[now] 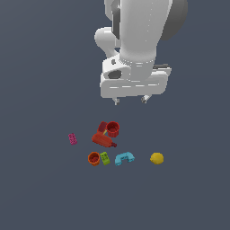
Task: Pick up a designated object from a clutter of objects.
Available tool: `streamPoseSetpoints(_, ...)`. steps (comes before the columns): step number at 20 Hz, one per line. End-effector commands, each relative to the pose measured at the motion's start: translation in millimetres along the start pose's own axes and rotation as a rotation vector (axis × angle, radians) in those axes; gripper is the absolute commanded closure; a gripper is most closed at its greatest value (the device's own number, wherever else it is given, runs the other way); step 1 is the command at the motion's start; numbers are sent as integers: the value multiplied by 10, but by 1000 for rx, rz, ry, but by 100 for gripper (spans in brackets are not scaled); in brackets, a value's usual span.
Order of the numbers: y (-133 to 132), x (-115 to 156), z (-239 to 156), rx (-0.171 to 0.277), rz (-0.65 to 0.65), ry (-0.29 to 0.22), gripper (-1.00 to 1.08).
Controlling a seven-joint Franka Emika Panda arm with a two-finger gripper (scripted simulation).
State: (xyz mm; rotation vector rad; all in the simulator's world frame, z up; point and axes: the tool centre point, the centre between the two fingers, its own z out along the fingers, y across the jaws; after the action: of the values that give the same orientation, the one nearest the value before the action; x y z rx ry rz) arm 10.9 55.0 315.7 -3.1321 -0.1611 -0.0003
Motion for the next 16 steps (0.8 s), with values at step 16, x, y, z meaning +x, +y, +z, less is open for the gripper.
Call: streamPoseSetpoints(16,29,340,521,20,335,-5,-92)
